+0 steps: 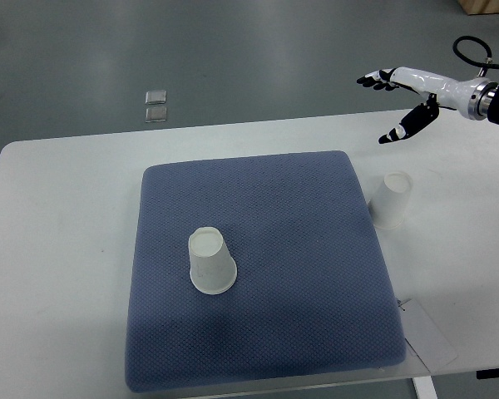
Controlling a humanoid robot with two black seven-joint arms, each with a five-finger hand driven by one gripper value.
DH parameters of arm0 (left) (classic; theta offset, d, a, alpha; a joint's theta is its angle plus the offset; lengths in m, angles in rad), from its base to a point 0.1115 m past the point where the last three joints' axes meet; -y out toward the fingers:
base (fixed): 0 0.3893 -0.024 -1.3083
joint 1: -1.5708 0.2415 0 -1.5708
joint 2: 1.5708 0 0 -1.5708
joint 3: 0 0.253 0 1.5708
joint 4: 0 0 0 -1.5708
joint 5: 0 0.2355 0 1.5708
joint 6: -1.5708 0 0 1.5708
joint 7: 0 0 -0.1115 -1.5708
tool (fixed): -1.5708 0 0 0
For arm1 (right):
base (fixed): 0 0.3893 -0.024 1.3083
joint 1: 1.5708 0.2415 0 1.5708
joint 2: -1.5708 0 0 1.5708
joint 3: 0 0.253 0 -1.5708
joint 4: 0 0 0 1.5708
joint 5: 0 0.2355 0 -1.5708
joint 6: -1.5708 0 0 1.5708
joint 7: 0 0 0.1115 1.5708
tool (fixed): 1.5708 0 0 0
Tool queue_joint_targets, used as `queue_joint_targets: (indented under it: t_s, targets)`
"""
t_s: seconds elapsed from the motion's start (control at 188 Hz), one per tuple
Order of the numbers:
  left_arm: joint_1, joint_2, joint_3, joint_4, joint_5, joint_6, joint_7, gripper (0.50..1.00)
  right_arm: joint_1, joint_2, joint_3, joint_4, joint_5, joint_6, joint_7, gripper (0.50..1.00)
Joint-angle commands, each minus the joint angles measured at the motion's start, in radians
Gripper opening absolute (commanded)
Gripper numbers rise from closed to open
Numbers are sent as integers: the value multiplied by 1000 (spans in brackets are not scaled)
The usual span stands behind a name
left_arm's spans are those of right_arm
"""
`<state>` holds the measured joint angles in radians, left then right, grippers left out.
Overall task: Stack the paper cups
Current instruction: 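Swing the right hand over and down toward the upright white cup, then close the right hand fingers around the white paper cup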
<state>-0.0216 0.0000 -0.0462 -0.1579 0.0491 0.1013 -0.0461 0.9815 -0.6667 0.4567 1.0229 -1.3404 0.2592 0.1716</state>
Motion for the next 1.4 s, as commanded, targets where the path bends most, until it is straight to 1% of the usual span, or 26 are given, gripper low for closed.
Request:
queue_joint_targets:
  t_s: [0.0, 0.149, 0.25, 0.415, 0.596, 0.761, 1.07, 1.144, 1.171, 1.219, 1.235, 1.336, 1.368, 1.395]
  targets:
    - [0, 0, 0, 0, 0, 0, 0, 1000, 12, -11, -56, 29, -46, 5, 0, 930]
    - [0, 0, 0, 0, 0, 0, 0, 1000, 54, -22, -150, 37, -92, 22, 0, 930]
    - [0, 0, -1, 0, 0, 0, 0, 1000, 71, -51, -191, 39, -123, 38, 0, 930]
    - [0, 0, 0, 0, 0, 0, 0, 1000, 69, -62, -239, 39, -178, 38, 2, 930]
    - [0, 0, 0, 0, 0, 0, 0, 1000, 66, -60, -283, 36, -183, 37, 5, 930]
    - [0, 0, 0, 0, 0, 0, 0, 1000, 55, -40, -288, 26, -184, 37, 5, 928]
    - [0, 0, 0, 0, 0, 0, 0, 1000, 28, 13, -314, -20, -194, 12, 5, 917]
    - [2, 0, 0, 0, 0, 0, 0, 1000, 22, 18, -316, -24, -194, 8, 5, 897]
    - [0, 0, 0, 0, 0, 0, 0, 1000, 22, 19, -316, -29, -194, 8, 5, 875]
    - [0, 0, 0, 0, 0, 0, 0, 1000, 23, 19, -316, -33, -197, 8, 5, 852]
    - [0, 0, 0, 0, 0, 0, 0, 1000, 22, 19, -316, -35, -200, 8, 5, 836]
    - [2, 0, -1, 0, 0, 0, 0, 1000, 22, 21, -317, -38, -204, 9, 5, 793]
    - [0, 0, 0, 0, 0, 0, 0, 1000, 22, 21, -322, -40, -204, 9, 5, 760]
    - [0, 0, 0, 0, 0, 0, 0, 1000, 22, 21, -323, -40, -206, 9, 5, 754]
